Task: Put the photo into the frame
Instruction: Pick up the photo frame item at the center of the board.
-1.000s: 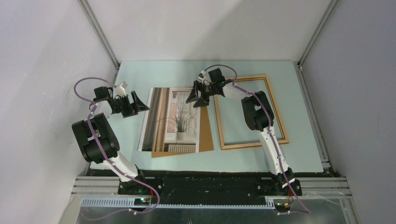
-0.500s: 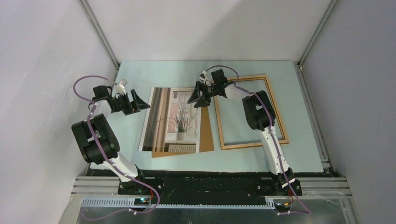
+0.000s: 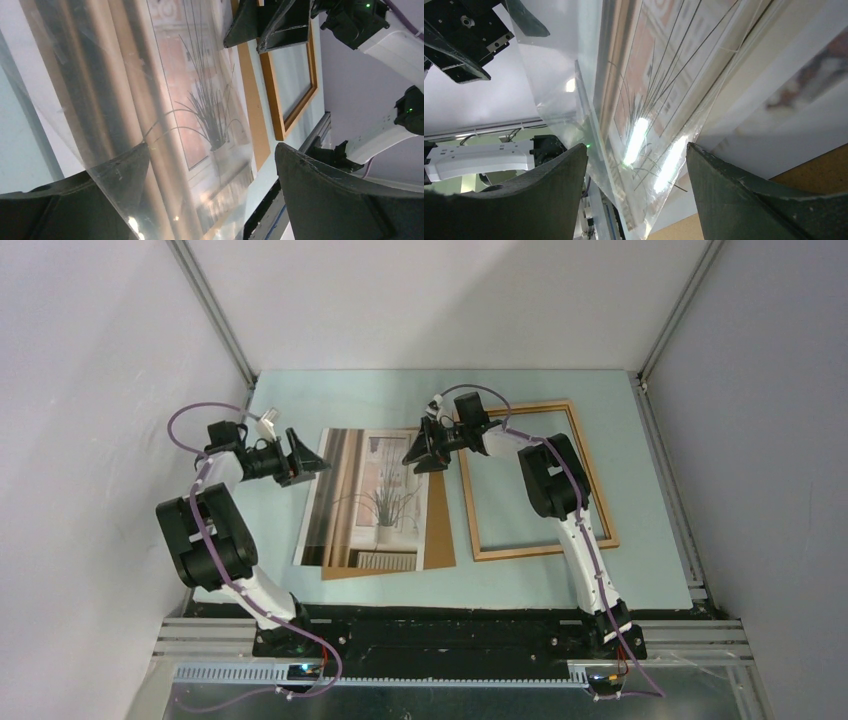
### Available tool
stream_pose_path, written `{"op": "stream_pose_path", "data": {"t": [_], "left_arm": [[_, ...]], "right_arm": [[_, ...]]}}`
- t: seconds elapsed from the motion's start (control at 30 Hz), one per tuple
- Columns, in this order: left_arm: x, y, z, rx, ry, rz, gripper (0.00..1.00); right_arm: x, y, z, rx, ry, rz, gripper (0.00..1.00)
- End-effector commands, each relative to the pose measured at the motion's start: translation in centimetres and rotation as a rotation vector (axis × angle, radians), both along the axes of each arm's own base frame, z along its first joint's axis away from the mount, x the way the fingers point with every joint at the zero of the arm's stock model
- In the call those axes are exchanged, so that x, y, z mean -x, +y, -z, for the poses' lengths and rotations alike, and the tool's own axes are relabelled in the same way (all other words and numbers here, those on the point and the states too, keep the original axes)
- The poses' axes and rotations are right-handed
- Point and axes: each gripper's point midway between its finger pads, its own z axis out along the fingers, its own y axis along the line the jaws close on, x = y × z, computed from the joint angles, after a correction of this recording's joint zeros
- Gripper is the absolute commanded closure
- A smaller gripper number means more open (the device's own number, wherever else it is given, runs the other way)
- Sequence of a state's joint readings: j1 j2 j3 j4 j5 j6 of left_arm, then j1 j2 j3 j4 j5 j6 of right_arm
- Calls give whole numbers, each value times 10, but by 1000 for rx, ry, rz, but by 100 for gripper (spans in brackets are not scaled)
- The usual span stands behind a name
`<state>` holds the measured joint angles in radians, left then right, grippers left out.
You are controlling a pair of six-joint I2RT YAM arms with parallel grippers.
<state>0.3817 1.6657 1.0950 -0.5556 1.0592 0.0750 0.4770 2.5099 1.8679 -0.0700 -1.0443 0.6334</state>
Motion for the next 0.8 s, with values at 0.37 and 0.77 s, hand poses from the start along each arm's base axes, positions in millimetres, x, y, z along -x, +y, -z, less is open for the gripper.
{"op": "stream_pose_path", "data": {"t": [0.37,0.77], "left_arm": [[-6,14,-10,-124,-4,-73,41],[-7,11,-33,-108,-60,-67,100]], "right_arm": [[16,5,14,45,34,-14,23],[2,-9,-35,22,-74,18,16]]}}
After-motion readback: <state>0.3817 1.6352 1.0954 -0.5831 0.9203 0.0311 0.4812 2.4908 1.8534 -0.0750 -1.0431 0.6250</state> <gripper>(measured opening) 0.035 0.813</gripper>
